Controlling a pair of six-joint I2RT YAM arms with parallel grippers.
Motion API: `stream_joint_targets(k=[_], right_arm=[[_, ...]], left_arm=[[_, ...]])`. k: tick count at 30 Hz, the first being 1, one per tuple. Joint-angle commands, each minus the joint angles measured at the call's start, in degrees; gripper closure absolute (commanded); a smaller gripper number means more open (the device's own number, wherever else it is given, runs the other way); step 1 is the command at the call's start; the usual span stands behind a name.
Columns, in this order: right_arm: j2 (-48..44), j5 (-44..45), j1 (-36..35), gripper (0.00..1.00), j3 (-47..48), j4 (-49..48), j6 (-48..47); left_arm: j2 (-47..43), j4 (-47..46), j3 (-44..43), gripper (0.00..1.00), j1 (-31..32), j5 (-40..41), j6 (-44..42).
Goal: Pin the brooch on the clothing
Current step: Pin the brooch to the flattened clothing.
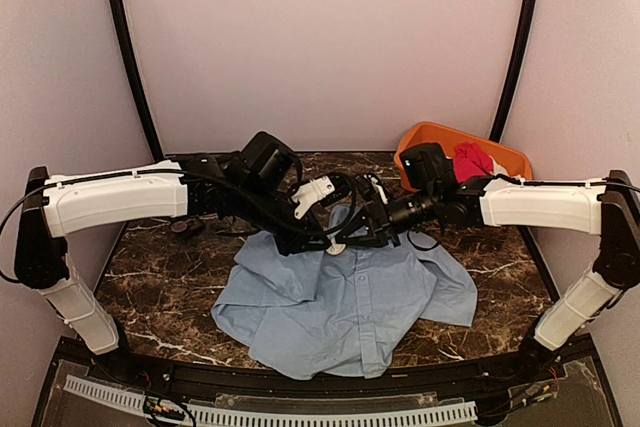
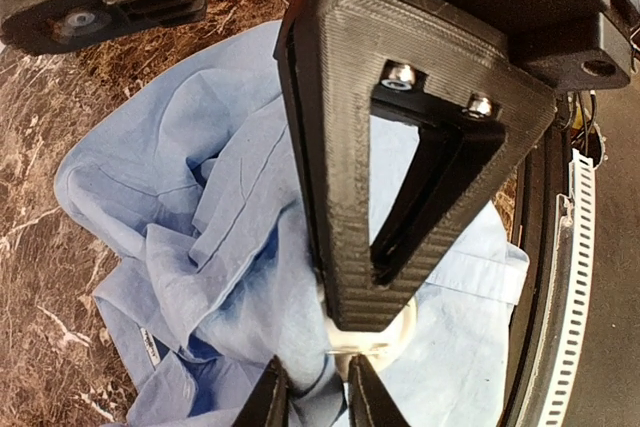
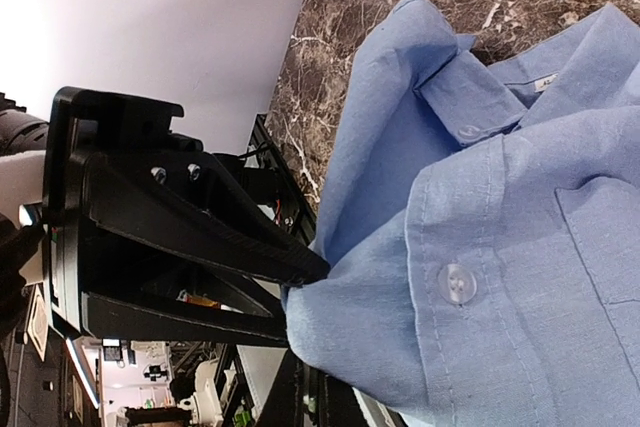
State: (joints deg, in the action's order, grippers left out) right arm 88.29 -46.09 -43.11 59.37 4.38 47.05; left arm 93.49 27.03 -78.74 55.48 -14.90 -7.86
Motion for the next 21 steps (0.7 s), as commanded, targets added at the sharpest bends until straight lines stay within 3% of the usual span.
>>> stream_joint_targets(k=[1,14,21], right_arm=[[-0.2,4.2,0.5,1.00,4.2,-11.1,0.1],[-0.2,3.3,0.7,1.00,2.9,-12.8,1.4],[-2.0,-0.3,1.3,1.00,0.2,-18.5,-0.1]], left_arm=[[1.0,3.2,-0.5,0.78,4.1,-4.9,-1.4],[-1.8,0.5,1.1,0.74,4.0,-7.5,-0.7],[-7.5,-4.4,4.8,0.76,-1.7,-17.2,2.1]])
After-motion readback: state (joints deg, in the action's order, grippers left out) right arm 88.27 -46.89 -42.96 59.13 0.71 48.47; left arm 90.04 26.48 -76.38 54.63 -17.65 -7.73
